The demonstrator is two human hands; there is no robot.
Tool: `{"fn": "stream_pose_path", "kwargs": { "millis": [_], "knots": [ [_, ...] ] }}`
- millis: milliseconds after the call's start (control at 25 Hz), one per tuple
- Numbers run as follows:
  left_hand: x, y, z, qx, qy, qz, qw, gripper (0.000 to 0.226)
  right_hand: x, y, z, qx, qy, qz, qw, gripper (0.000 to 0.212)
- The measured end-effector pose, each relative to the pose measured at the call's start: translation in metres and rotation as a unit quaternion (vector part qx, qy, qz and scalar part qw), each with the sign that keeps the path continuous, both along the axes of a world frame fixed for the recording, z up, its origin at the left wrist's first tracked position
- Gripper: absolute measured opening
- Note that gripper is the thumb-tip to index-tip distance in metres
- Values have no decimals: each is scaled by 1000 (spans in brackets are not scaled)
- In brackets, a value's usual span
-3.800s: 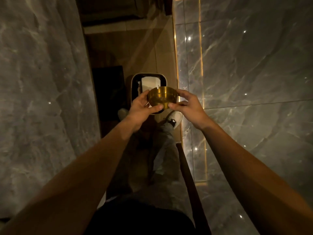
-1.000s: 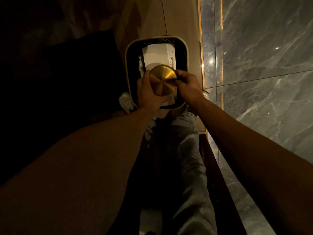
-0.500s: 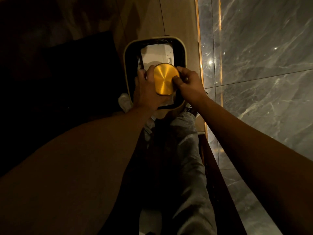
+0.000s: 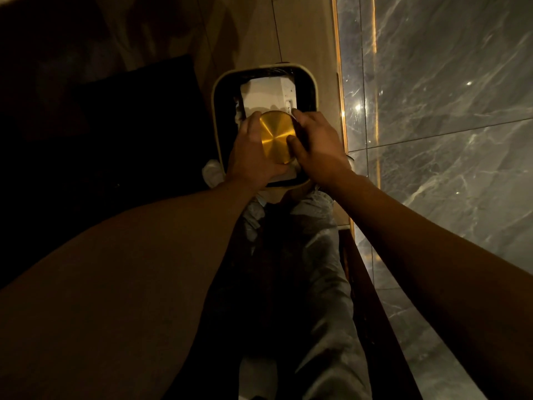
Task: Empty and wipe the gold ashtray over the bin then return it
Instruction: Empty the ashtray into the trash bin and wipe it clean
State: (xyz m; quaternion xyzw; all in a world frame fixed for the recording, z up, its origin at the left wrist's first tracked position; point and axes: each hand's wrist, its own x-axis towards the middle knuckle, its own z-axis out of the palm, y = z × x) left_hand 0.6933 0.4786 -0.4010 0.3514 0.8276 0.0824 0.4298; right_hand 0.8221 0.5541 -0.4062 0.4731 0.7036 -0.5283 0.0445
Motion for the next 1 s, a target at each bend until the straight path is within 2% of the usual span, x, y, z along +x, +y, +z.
{"fn": "stream_pose_path", "kwargs": {
  "millis": [80, 160, 240, 320, 360, 480, 600, 720, 880, 1000],
  "knots": [
    [0, 1, 1, -11, 4, 7, 1000, 118, -1, 2, 5, 104, 38, 73, 991, 51],
    [0, 2, 1, -7, 6, 4, 1000, 116, 0, 5, 3, 203, 73, 144, 966, 52],
    [-2, 2, 0, 16, 5, 4, 1000, 110, 4, 6, -9, 207, 58, 263, 940, 60],
    [-3, 0, 2, 22, -2, -1, 1000, 103, 7, 8, -15, 139, 19, 369, 919, 67],
    [-3, 0, 5, 11, -9, -1, 1000, 100, 8, 9, -14, 128, 18, 373, 919, 65],
    [-1, 1, 6, 2, -14, 1, 1000, 97, 6, 9, -5, 174, 50, 302, 936, 61],
    [1, 1, 5, 2, -9, 3, 1000, 96, 6, 0, -7, 148, 37, 359, 921, 66],
    [2, 0, 4, -11, -7, 3, 1000, 100, 8, -2, -7, 155, 33, 320, 934, 62],
    [3, -7, 5, 4, -18, 1, 1000, 96, 13, -3, -7, 108, 3, 362, 926, 63],
    [3, -11, 4, 1, -13, 2, 1000, 98, 7, 2, 6, 185, 26, 280, 941, 67]
  ]
}}
